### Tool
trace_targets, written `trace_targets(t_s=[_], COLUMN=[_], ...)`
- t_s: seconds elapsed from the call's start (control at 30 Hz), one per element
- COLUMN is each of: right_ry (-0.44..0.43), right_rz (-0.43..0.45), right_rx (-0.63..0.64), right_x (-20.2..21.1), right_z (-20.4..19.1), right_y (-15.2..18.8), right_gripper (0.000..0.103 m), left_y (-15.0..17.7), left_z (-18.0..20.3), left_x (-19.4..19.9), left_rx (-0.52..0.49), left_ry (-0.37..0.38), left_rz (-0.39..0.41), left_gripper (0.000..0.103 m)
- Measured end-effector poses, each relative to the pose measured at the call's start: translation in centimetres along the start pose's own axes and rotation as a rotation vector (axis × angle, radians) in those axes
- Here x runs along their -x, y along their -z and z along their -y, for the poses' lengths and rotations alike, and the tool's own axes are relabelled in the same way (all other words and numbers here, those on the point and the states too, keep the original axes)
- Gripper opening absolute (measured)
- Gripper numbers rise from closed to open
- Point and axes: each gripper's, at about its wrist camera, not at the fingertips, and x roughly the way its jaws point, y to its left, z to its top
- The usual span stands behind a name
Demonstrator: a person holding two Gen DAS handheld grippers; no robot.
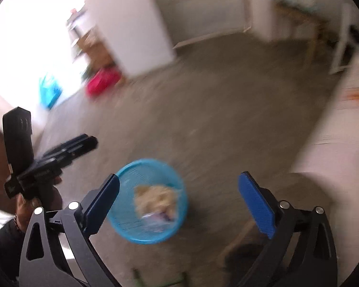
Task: Collect trash
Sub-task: 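Move both open grippers back to the bed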
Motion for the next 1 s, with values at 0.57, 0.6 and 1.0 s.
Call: trace_targets(t_s=[0.57,0.6,1.0], right_ry=[0.627,0.627,0.6], right_rz=[0.244,0.249,0.275], right_rx=[-0.603,-0.625,-0.773], right_x=[24.5,24.6,25.0], right_z=[35.3,36.2,41.0], right_y=[16.2,17.0,21.2], right_gripper=[0.097,0.097,0.097], left_y=[-4.9,-4.1,1.0], left_z=[54.3,57.0,67.2], left_x=[-21.0,-22.6,-34.3], left_rx=[-1.071,-1.151,-1.561], left_ry=[0.655,0.66,0.582], left_rz=[-0.236,-0.248,-0.42], left_gripper=[0.093,0.093,0.093])
